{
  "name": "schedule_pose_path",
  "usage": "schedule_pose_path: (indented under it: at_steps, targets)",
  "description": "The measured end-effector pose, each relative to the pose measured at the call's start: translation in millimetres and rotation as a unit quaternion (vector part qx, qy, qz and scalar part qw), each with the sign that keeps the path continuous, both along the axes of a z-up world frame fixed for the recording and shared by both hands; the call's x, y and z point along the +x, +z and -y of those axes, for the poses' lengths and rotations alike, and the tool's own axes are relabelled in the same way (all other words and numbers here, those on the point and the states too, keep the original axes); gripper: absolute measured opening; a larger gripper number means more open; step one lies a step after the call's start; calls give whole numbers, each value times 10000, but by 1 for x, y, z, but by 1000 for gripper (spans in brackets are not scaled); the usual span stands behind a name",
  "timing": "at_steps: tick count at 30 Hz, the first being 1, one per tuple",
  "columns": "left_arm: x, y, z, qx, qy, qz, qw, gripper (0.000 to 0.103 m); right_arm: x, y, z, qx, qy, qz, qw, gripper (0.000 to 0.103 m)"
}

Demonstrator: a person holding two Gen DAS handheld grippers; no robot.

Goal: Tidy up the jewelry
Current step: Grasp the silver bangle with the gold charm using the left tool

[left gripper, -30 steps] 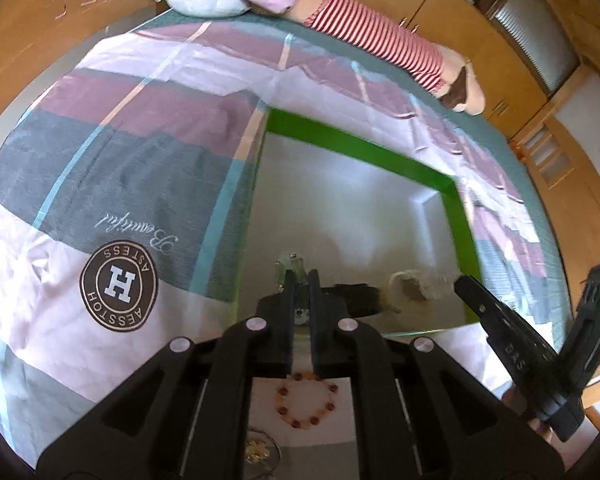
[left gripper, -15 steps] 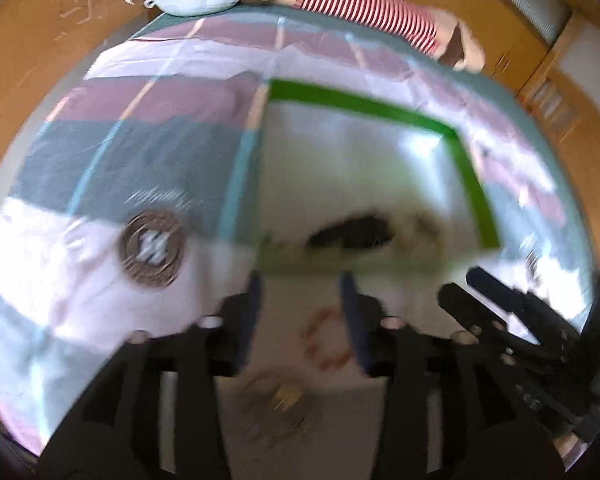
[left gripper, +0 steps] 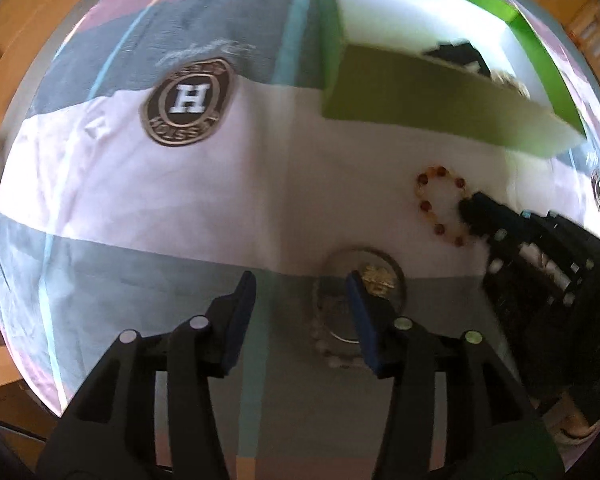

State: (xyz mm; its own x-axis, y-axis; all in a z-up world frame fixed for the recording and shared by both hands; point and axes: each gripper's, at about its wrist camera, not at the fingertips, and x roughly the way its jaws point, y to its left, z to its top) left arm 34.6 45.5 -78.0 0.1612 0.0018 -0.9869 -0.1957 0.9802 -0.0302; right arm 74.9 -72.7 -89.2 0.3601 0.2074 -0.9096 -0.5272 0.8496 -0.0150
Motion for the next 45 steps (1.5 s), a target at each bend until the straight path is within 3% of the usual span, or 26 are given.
schedule_pose_path:
  at_steps: [5,7,9,12,21,27,35,45]
  targets:
    - [5,-12,9,56,-38,-105,9999,42,11,1,24,-17,-467,-249,9986,8]
    - [8,-12,12,-85,-12,-69,9999,22,14,2,36,-96,-682,-258,9973,8]
    - [11,-14,15,-144,-4,-64,9999,10,16,2,50,-43,-896,-350,9954,8]
    - [14,-11,20,-366,-23,57,9993,6,18,2,65,156,-1135,-517,9921,8]
    - [21,-16,28,-427,-43,52,9991,5,11,-1,54,-124,-1053,-307,9939,8]
    - [26,-9,21,-492,89,126,9987,5,7,-3,57,-39,-1169,-316,9926,8]
    - [17,18,20,-597,97,248,9979,5,3,-2,49,-226,-1345,-191,9905,8]
    - [5,28,11,-517,63,470,9975,5,14,1,41,14,-1740,-251,9844,8]
